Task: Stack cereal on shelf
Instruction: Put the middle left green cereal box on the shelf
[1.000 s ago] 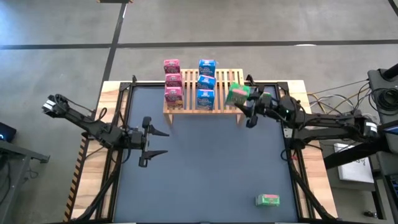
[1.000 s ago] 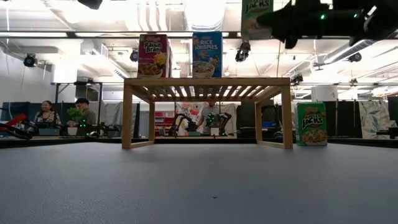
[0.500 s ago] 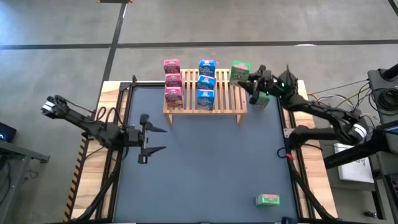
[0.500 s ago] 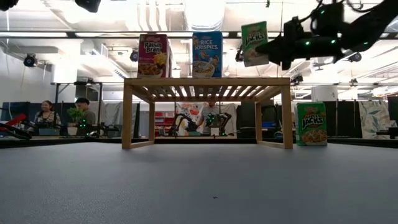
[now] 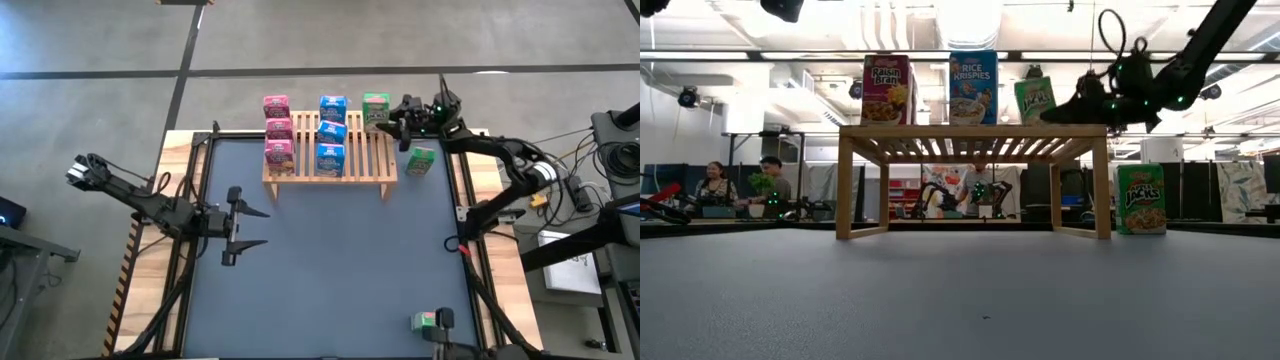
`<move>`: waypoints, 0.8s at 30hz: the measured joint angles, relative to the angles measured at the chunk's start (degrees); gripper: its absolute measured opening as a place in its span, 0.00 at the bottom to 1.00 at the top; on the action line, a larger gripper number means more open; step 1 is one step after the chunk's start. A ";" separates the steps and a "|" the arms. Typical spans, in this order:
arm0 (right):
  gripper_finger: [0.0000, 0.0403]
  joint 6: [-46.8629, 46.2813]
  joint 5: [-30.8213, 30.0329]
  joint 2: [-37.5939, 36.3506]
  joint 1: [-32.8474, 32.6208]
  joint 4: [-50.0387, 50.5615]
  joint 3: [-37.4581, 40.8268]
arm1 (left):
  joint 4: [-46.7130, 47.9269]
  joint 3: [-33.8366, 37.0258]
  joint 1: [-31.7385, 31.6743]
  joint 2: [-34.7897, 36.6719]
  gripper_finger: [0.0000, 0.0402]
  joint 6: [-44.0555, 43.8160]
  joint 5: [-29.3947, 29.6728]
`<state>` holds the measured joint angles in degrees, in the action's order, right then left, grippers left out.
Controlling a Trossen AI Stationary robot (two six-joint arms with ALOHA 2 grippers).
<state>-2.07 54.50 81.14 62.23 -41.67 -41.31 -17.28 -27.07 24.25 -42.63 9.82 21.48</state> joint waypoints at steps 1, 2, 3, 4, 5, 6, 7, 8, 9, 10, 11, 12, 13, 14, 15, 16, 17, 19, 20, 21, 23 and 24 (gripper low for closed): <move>0.44 0.09 0.00 0.98 0.31 -0.51 -0.13 | 0.24 0.00 0.00 0.00 0.66 -0.02 0.00; 0.44 0.10 0.11 1.84 0.58 -0.86 -0.30 | 0.51 0.00 0.00 0.00 0.66 -0.19 0.02; 0.44 0.11 0.08 2.67 0.80 -1.11 -0.47 | 0.64 0.00 0.00 -0.02 0.66 -0.37 0.02; 0.44 0.11 0.08 3.35 0.98 -1.32 -0.68 | 0.80 0.00 0.00 0.00 0.66 -0.45 0.02; 0.44 0.11 0.16 3.97 1.13 -2.16 -0.76 | 0.82 0.00 0.00 0.00 0.66 -0.58 0.02; 0.44 0.03 0.14 4.49 1.24 -2.91 -0.87 | 0.83 0.07 0.00 0.00 0.66 -0.76 0.02; 0.44 -0.17 0.21 4.97 1.33 -3.65 -0.95 | 1.05 0.12 -0.03 0.00 0.66 -0.87 0.02; 0.44 -0.33 0.24 5.40 1.38 -4.19 -1.09 | 1.27 0.19 -0.07 0.00 0.66 -0.88 0.02; 0.44 -0.33 0.27 5.74 1.38 -4.31 -1.35 | 1.55 0.22 -0.14 -0.01 0.66 -0.89 0.02; 0.44 -0.38 0.29 6.04 1.38 -4.30 -1.66 | 1.78 0.22 -0.16 -0.02 0.66 -0.90 0.03; 0.44 -0.39 0.11 6.31 1.38 -4.33 -1.83 | 1.82 0.22 -0.27 -0.02 0.66 -0.89 0.04; 0.44 -0.42 0.15 6.62 1.38 -4.39 -2.04 | 1.81 0.22 -0.38 -0.02 0.66 -0.93 0.04; 0.44 -0.47 0.17 6.88 1.38 -4.41 -2.24 | 1.84 0.22 -0.50 -0.02 0.66 -1.20 0.04; 0.44 -0.51 0.23 7.13 1.40 -4.46 -2.38 | 1.93 0.22 -0.67 -0.02 0.66 -1.32 0.04; 0.44 -0.50 0.30 7.38 1.40 -4.51 -2.43 | 2.07 0.22 -0.85 -0.04 0.66 -1.37 0.04; 0.44 -0.44 0.34 7.57 1.39 -4.57 -2.43 | 2.11 0.22 -1.04 -0.15 0.66 -1.53 0.06; 0.44 -0.35 0.35 7.77 1.38 -4.69 -2.43 | 2.14 0.22 -1.27 -0.34 0.66 -1.62 0.06; 0.44 -0.28 0.43 8.26 1.40 -4.87 -2.46 | 2.21 0.29 -1.73 -0.81 0.66 -1.91 0.06; 0.45 -0.19 0.74 8.47 1.40 -4.93 -2.46 | 2.30 0.33 -1.99 -1.07 0.66 -1.97 0.06; 0.46 -0.13 1.03 8.58 1.40 -4.91 -2.48 | 2.32 0.33 -2.22 -1.26 0.66 -1.99 0.06; 0.49 -0.36 1.45 8.64 1.40 -4.27 -2.46 | 2.30 0.33 -2.61 -1.56 0.66 -2.22 0.05; 0.51 -0.45 1.41 8.64 1.31 -3.83 -2.43 | 2.28 0.33 -2.78 -1.65 0.66 -2.37 0.06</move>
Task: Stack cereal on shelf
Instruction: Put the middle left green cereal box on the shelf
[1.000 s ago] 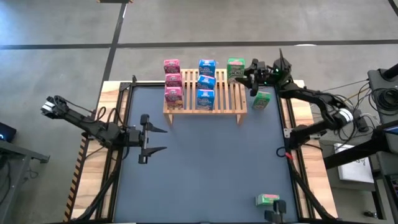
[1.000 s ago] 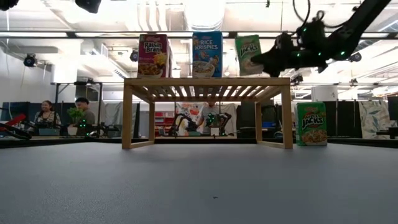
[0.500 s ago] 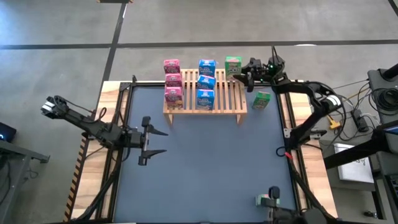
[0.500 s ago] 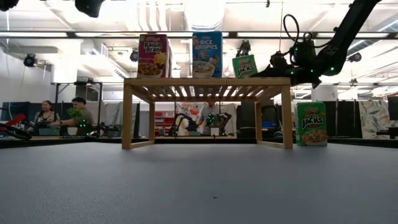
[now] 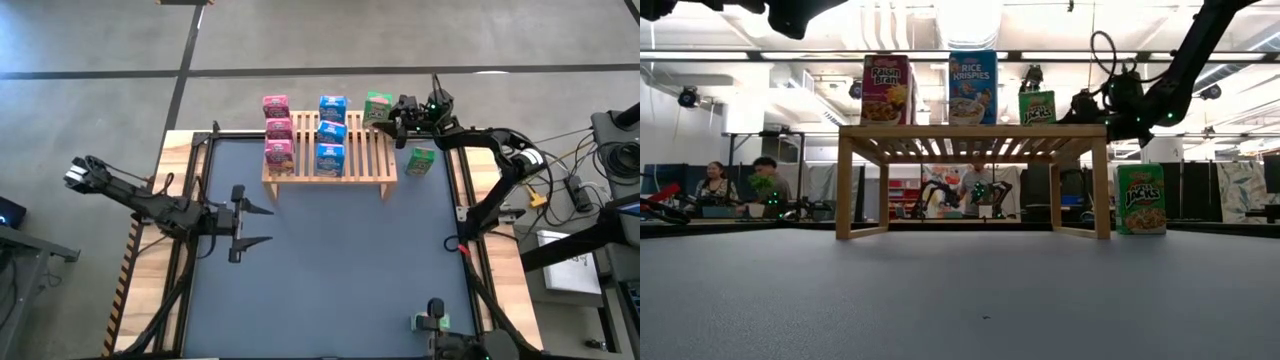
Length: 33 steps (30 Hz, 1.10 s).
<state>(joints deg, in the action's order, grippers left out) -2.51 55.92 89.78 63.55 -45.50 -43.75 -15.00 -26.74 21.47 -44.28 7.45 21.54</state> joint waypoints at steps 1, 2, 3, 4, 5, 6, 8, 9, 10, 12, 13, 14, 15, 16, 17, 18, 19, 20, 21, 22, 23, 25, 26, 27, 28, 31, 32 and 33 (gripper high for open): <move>0.53 0.09 -0.06 0.00 -0.06 0.05 0.07 | 0.02 0.00 -0.12 -0.06 0.66 -0.04 -0.02; 0.55 -0.23 -0.11 -0.15 -0.06 0.23 0.10 | 0.01 0.00 -0.21 -0.11 0.66 -0.10 -0.02; 0.57 -0.58 0.03 -0.28 -0.06 0.21 0.11 | 0.00 0.00 -0.26 -0.18 0.66 -0.26 -0.02; 0.59 -0.64 -0.02 -0.31 -0.06 0.19 0.10 | 0.00 0.00 -0.28 -0.21 0.66 -0.30 -0.02; 0.61 -0.66 0.00 -0.31 -0.06 0.22 0.11 | 0.02 0.00 -0.30 -0.21 0.66 -0.44 -0.02; 0.62 -0.70 -0.02 -0.31 -0.06 0.18 0.11 | 0.02 0.00 -0.30 -0.21 0.66 -0.48 -0.02; 0.64 -0.67 -0.02 -0.35 -0.06 0.07 0.11 | 0.02 0.00 -0.33 -0.21 0.66 -0.51 -0.02; 0.65 -0.57 -0.02 -0.35 -0.06 0.03 0.11 | 0.03 0.00 -0.35 -0.21 0.66 -0.60 -0.02; 0.65 -0.40 0.00 -0.36 -0.06 -0.02 0.11 | 0.04 0.00 -0.35 -0.21 0.66 -0.69 -0.02; 0.64 0.47 0.02 -0.38 -0.06 -0.07 0.11 | 0.04 0.00 -0.37 -0.21 0.66 -0.70 -0.02; 0.64 0.80 0.09 -0.39 -0.06 -0.13 0.11 | 0.04 0.00 -0.37 -0.21 0.66 -0.70 -0.02; 0.63 1.02 0.47 -0.39 -0.06 -0.21 0.11 | 0.04 0.00 -0.37 -0.21 0.66 -0.70 -0.02; 0.62 1.08 0.98 -0.39 -0.06 -0.24 0.11 | 0.04 0.00 -0.37 -0.21 0.66 -0.70 -0.02; 0.61 1.08 1.26 -0.39 -0.06 -0.29 0.11 | 0.04 0.00 -0.37 -0.21 0.66 -0.70 -0.03; 0.60 1.08 1.55 -0.40 -0.06 -0.34 0.11 | 0.04 0.04 -0.37 -0.21 0.66 -0.70 -0.02; 0.59 1.06 1.85 -0.42 -0.06 -0.31 0.06 | 0.04 0.13 -0.37 -0.21 0.66 -0.70 -0.03; 0.58 1.04 2.24 -0.42 -0.04 -0.28 -0.07 | 0.07 0.21 -0.37 -0.21 0.66 -0.70 -0.02; 0.57 1.04 2.54 -0.42 -0.06 -0.26 -0.27 | 0.08 0.25 -0.38 -0.21 0.66 -0.70 -0.04; 0.57 0.93 2.76 -0.42 -0.13 -0.27 -0.55 | 0.08 0.28 -0.46 -0.21 0.66 -0.70 -0.04; 0.56 0.65 2.81 -0.42 -0.16 -0.30 -0.85 | 0.07 0.28 -0.56 -0.21 0.66 -0.70 -0.04; 0.56 0.48 2.85 -0.42 -0.17 -0.31 -1.17 | 0.07 0.29 -0.61 -0.21 0.66 -0.71 -0.04; 0.56 0.14 2.93 -0.42 -0.17 -0.21 -1.73 | 0.07 0.31 -0.61 -0.21 0.66 -0.70 -0.04; 0.56 0.12 2.98 -0.44 -0.17 -0.21 -1.99 | 0.07 0.31 -0.61 -0.22 0.66 -0.72 -0.04; 0.56 0.09 3.00 -0.45 -0.17 -0.21 -2.17 | 0.07 0.31 -0.61 -0.21 0.66 -0.74 -0.04; 0.56 -0.10 3.02 -0.46 -0.17 -0.17 -2.37 | 0.07 0.31 -0.61 -0.21 0.66 -0.88 -0.04; 0.56 -0.90 3.00 -0.48 -0.17 -0.06 -2.90 | 0.07 0.31 -0.60 -0.21 0.66 -0.97 -0.04; 0.56 -1.15 2.98 -0.48 -0.15 0.00 -3.08 | 0.07 0.31 -0.61 -0.21 0.66 -1.01 -0.04; 0.56 -1.63 2.86 -0.48 -0.15 0.03 -3.23 | 0.07 0.31 -0.61 -0.21 0.66 -1.08 -0.04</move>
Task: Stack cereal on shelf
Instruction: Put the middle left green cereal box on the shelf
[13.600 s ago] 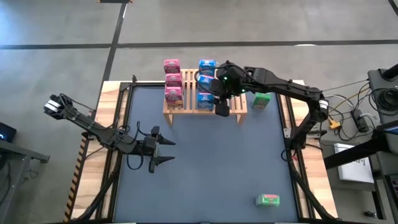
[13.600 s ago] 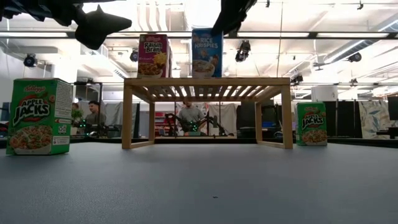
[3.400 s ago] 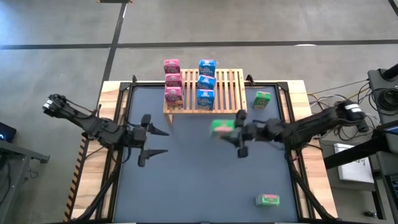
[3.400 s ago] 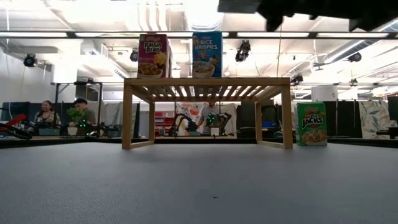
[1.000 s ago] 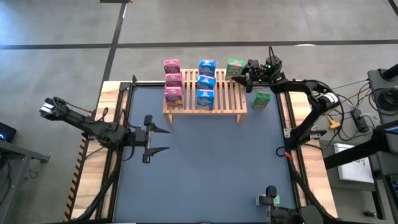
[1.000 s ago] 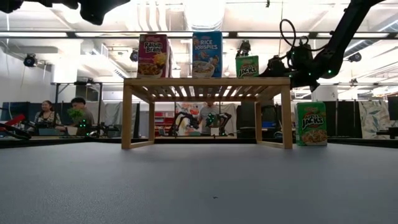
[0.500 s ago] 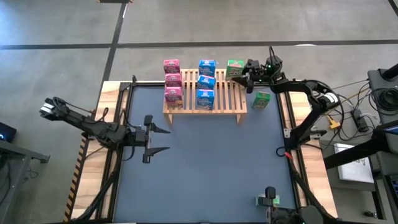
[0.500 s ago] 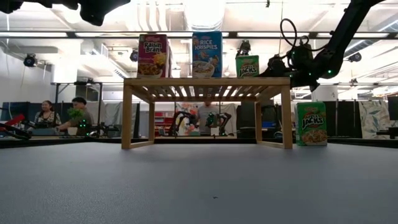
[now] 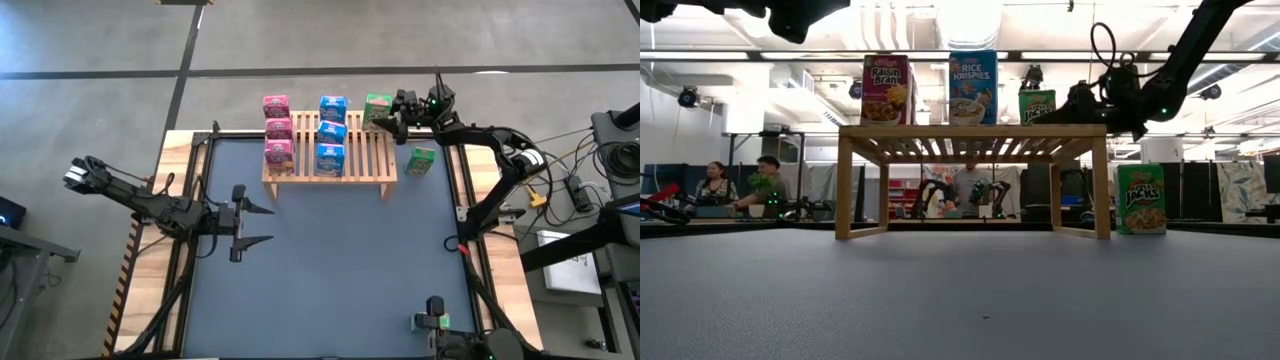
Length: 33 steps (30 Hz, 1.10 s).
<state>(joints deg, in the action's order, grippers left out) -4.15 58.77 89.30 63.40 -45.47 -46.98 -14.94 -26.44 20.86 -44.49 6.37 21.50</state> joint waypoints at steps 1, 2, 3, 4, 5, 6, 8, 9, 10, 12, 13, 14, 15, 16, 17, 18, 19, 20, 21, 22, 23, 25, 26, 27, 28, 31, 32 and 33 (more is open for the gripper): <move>0.56 -0.68 0.01 0.00 0.00 0.28 -0.19 | 0.02 0.00 0.02 0.00 0.66 -0.04 0.00; 0.56 -1.03 -0.03 0.00 0.00 0.43 -0.32 | 0.02 0.00 0.02 0.00 0.66 -0.12 0.00; 0.56 -1.26 -0.04 -0.01 0.00 0.61 -0.39 | 0.07 0.00 0.02 0.00 0.66 -0.24 0.00; 0.57 -1.30 -0.02 -0.02 0.00 0.66 -0.40 | 0.21 0.00 0.01 0.00 0.66 -0.27 0.00; 0.57 -1.30 -0.03 -0.02 0.00 0.81 -0.40 | 0.41 0.00 0.01 0.00 0.66 -0.35 0.00; 0.58 -1.25 -0.01 -0.04 -0.01 1.14 -0.40 | 0.58 0.00 0.01 -0.01 0.66 -0.46 0.00; 0.60 -1.23 -0.02 -0.04 0.00 1.77 -0.40 | 0.69 0.01 0.01 -0.01 0.66 -0.58 0.00; 0.61 -1.25 -0.01 -0.04 0.00 2.00 -0.40 | 0.87 0.00 0.02 0.00 0.66 -0.73 0.00; 0.62 -1.32 -0.01 -0.04 0.00 2.05 -0.40 | 1.01 0.02 0.02 0.00 0.66 -0.92 0.00; 0.63 -1.44 0.12 -0.09 0.00 2.03 -0.40 | 1.00 0.02 0.00 -0.02 0.66 -0.92 0.00; 0.64 -1.44 0.12 -0.24 0.00 2.13 -0.40 | 0.99 0.02 0.00 -0.02 0.66 -0.92 0.00; 0.65 -1.46 0.14 -0.41 0.00 2.14 -0.40 | 0.99 0.02 0.02 -0.02 0.66 -0.92 0.00; 0.65 -1.47 0.12 -0.74 0.00 2.28 -0.40 | 1.00 0.02 0.00 -0.02 0.66 -0.92 0.00; 0.65 -1.66 0.14 -1.15 0.00 2.36 -0.40 | 1.00 0.02 0.02 -0.02 0.66 -0.92 0.00; 0.66 -1.78 0.13 -1.75 0.00 2.75 -0.40 | 1.00 0.02 0.00 -0.02 0.66 -0.92 0.00; 0.66 -1.44 0.14 -2.39 0.00 3.56 -0.40 | 1.01 0.02 0.02 -0.02 0.66 -0.92 0.00; 0.66 -1.04 0.13 -3.08 0.00 4.42 -0.40 | 1.05 0.02 0.00 -0.02 0.66 -0.92 0.00; 0.67 -0.52 -0.01 -3.85 0.00 5.79 -0.40 | 1.07 0.02 0.02 -0.02 0.66 -0.92 -0.02; 0.67 0.48 -0.28 -4.73 0.00 7.64 -0.40 | 1.05 0.02 0.01 -0.02 0.66 -0.92 -0.01; 0.67 1.66 -0.54 -5.70 0.00 9.73 -0.40 | 1.05 0.02 0.00 -0.02 0.66 -0.90 -0.02; 0.68 3.15 -1.27 -6.74 0.00 12.01 -0.40 | 1.07 0.02 0.01 -0.02 0.66 -0.92 -0.01; 0.68 6.74 -3.29 -9.06 0.00 17.36 -0.40 | 1.09 0.02 0.01 -0.02 0.66 -0.92 -0.01; 0.69 8.67 -4.35 -10.26 0.00 20.21 -0.40 | 1.09 0.02 0.00 -0.02 0.66 -0.92 -0.02; 0.69 10.67 -5.46 -11.37 0.00 23.02 -0.40 | 1.11 0.02 0.02 -0.02 0.66 -0.92 -0.02; 0.70 12.27 -6.59 -12.53 0.00 25.58 -0.40 | 1.18 0.02 0.02 -0.02 0.66 -0.91 -0.02; 0.71 15.70 -8.69 -15.20 0.00 31.21 -0.40 | 1.23 0.02 0.01 -0.02 0.66 -0.91 -0.02; 0.72 15.99 -9.08 -15.84 0.00 32.29 -0.40 | 1.23 0.02 0.02 -0.02 0.66 -0.89 -0.02; 0.72 16.20 -9.31 -16.35 0.00 33.11 -0.40 | 1.24 0.02 0.02 -0.02 0.66 -0.89 -0.02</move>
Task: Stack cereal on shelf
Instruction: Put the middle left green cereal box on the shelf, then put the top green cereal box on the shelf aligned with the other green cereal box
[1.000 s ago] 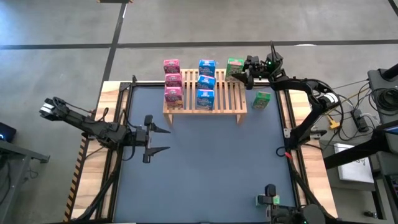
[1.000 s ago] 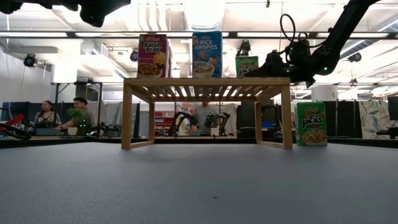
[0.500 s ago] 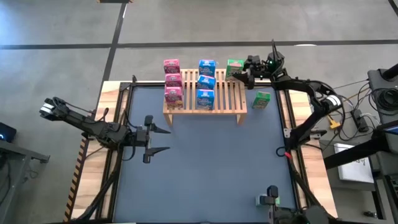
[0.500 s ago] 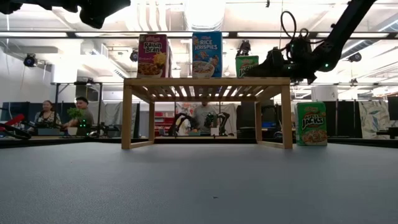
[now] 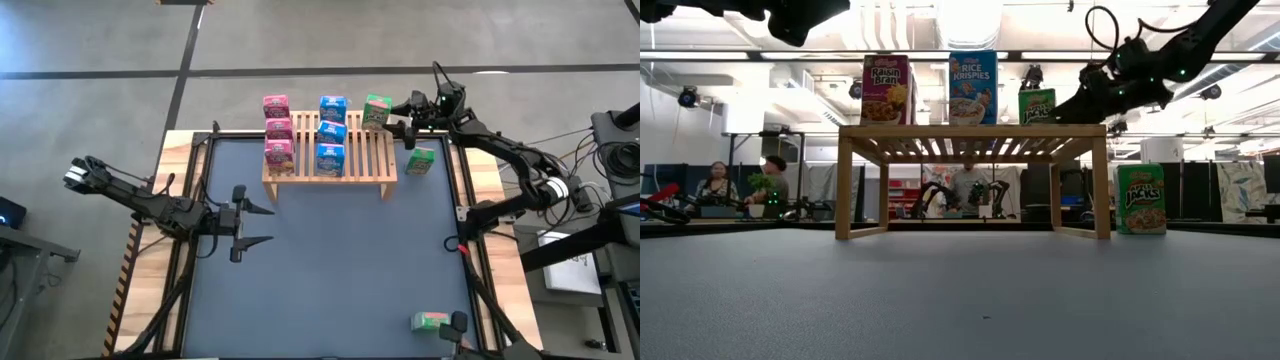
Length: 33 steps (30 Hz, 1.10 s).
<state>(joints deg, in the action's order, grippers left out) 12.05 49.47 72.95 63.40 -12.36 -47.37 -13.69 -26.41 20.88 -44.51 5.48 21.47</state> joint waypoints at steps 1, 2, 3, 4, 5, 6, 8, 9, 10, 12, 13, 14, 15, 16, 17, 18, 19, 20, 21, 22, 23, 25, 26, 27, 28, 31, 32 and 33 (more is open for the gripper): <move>0.72 0.02 0.00 -0.37 0.00 0.43 0.00 | -0.02 0.00 0.00 0.00 0.66 0.00 0.00; 0.72 0.00 -0.02 -0.68 0.00 0.50 0.00 | -0.02 0.00 -0.02 0.00 0.66 0.00 0.00; 0.72 0.00 -0.04 -1.00 0.00 0.46 0.00 | -0.02 0.00 0.00 0.00 0.66 0.00 0.00; 0.72 0.00 -0.04 -1.31 0.00 0.37 0.00 | -0.02 0.00 -0.01 0.00 0.66 -0.02 0.00; 0.72 0.00 -0.08 -1.56 0.00 0.21 0.00 | 0.00 0.00 -0.02 0.00 0.66 -0.11 0.00; 0.71 -0.01 -0.33 -1.74 0.00 0.13 0.00 | 0.03 0.00 -0.01 0.00 0.66 -0.20 0.00; 0.71 -0.13 -1.65 -2.23 0.00 0.49 0.00 | 0.17 0.00 0.00 0.00 0.66 -0.22 0.00; 0.71 -0.07 -2.21 -2.56 0.00 0.79 0.00 | 0.17 0.00 -0.01 0.00 0.66 -0.22 0.00; 0.71 0.15 -2.82 -3.00 0.00 1.22 0.00 | 0.17 0.00 -0.02 0.00 0.66 -0.22 0.00; 0.71 0.78 -3.94 -4.07 0.00 2.32 0.00 | 0.22 0.00 0.00 0.00 0.66 -0.22 0.00; 0.71 0.88 -4.53 -4.63 0.00 2.82 0.00 | 0.26 0.00 0.00 0.00 0.66 -0.22 0.00; 0.71 1.03 -4.98 -5.15 0.00 3.41 0.00 | 0.34 0.00 -0.02 0.00 0.66 -0.22 0.00; 0.71 1.04 -5.55 -5.66 0.00 3.90 0.00 | 0.43 0.00 -0.01 0.00 0.66 -0.22 0.00; 0.71 1.09 -6.25 -6.21 0.00 4.37 0.00 | 0.45 0.00 -0.01 0.00 0.66 -0.22 0.00; 0.71 1.34 -7.00 -6.82 0.00 5.13 0.00 | 0.47 0.00 -0.01 0.00 0.66 -0.22 0.00; 0.71 1.83 -7.97 -7.47 0.00 5.94 0.00 | 0.52 0.00 0.00 0.00 0.66 -0.22 0.00; 0.71 2.44 -8.79 -8.14 0.00 6.64 0.00 | 0.52 0.00 -0.02 0.00 0.66 -0.22 0.00; 0.71 2.94 -9.65 -8.86 0.00 7.52 0.00 | 0.57 0.00 0.00 0.00 0.66 -0.22 0.00; 0.71 3.41 -10.65 -9.54 0.00 8.31 0.00 | 0.61 0.00 -0.02 0.00 0.66 -0.22 0.00; 0.71 3.67 -11.60 -10.29 0.00 8.97 0.00 | 0.61 0.00 -0.01 0.00 0.66 -0.22 0.00; 0.71 3.72 -12.29 -11.10 0.00 9.55 0.00 | 0.61 0.00 -0.02 0.00 0.66 -0.22 0.00; 0.71 3.71 -12.57 -12.85 0.02 10.72 0.00 | 0.61 0.00 -0.02 0.00 0.66 -0.22 0.00; 0.71 3.70 -12.60 -13.78 0.01 11.45 0.00 | 0.61 0.00 -0.02 0.00 0.66 -0.22 0.00; 0.71 3.65 -12.60 -14.71 0.00 12.21 0.00 | 0.59 0.00 -0.02 0.00 0.66 -0.22 0.00; 0.71 3.54 -12.58 -15.71 0.00 12.96 0.00 | 0.59 0.00 -0.02 0.00 0.66 -0.22 -0.02; 0.71 2.65 -12.59 -18.33 -0.01 16.12 0.00 | 0.58 0.00 -0.01 0.00 0.66 -0.22 0.00; 0.71 2.48 -12.59 -19.14 -0.03 17.67 0.00 | 0.57 0.00 -0.02 0.00 0.66 -0.22 0.00; 0.71 2.39 -12.60 -19.92 -0.13 19.45 0.00 | 0.57 0.00 -0.01 0.00 0.66 -0.22 0.00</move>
<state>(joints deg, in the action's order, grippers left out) 14.44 36.86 53.03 63.26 7.09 -47.37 -13.13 -26.41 20.87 -44.51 5.26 21.47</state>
